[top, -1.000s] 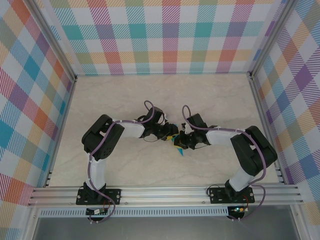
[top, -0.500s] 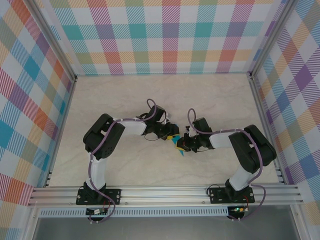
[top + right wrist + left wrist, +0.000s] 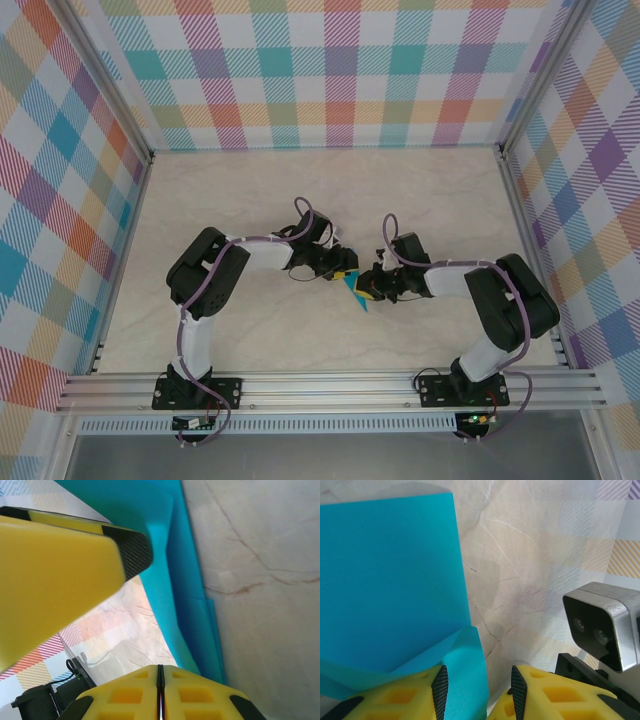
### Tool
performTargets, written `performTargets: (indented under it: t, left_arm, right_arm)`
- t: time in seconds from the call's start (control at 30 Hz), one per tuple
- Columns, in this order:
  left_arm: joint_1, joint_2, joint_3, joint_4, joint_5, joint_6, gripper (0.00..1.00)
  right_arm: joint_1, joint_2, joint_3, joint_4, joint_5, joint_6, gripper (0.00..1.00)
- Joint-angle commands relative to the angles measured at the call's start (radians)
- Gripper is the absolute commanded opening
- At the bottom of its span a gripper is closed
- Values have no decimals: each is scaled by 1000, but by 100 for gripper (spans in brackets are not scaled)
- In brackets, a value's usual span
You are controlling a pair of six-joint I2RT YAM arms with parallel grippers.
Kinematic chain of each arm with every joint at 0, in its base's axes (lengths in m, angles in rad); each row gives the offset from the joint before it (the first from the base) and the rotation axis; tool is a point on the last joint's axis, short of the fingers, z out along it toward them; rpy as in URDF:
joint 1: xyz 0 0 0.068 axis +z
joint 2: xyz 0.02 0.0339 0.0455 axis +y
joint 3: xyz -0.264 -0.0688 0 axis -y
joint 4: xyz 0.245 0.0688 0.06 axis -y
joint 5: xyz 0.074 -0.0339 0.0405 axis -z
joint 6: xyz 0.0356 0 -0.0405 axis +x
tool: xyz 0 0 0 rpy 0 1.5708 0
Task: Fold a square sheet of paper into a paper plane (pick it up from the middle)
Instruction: Fold the wing for the fifth time at the center of the table.
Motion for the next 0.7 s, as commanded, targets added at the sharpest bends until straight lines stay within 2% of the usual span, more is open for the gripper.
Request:
performTargets:
  t: [0.0,0.23,0.67]
  left_arm:
    - [6,40,4,-48,-19,14,41]
    - [7,38,7,-32,-7,11,42]
    - [11,-86,50,5,59,96,51]
  right_arm:
    - [-4,40,19,5,-40,-7,11]
    - [-7,79,-2,-57,68,-22,9]
    - [-12,107,-47,-32,68,20,2]
